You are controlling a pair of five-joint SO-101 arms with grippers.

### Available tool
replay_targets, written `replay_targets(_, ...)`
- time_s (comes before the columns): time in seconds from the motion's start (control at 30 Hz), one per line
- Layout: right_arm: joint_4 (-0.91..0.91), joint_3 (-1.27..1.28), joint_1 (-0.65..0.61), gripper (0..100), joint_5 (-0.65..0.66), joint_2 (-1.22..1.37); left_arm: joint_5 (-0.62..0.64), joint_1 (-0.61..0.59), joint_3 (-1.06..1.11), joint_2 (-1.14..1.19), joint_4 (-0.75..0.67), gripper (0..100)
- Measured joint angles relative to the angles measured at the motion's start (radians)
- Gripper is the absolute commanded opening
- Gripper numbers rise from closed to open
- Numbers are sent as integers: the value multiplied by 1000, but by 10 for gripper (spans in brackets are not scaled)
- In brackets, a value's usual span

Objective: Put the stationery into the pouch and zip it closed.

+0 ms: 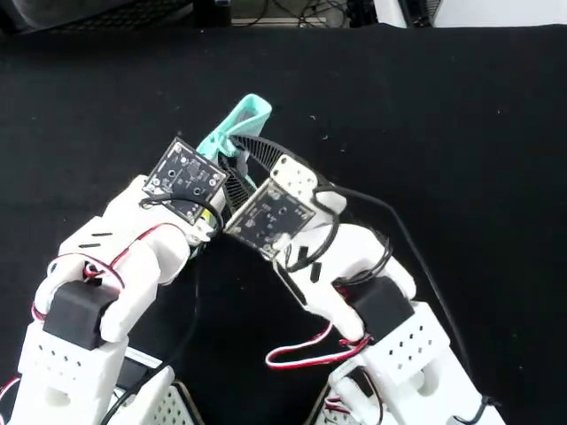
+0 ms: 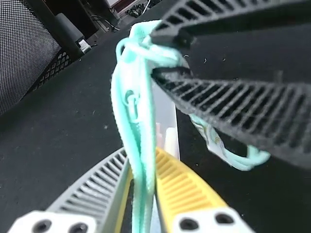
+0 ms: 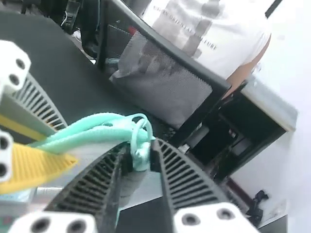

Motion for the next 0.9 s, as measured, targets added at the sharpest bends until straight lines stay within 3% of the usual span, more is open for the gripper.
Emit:
replay_targets(0.47,-15,8,31,12,20,-61,0,6,5,0,0,30)
replay_targets(0.9,-157,87,100,12,18,-66,0,61,11,0,-2,30)
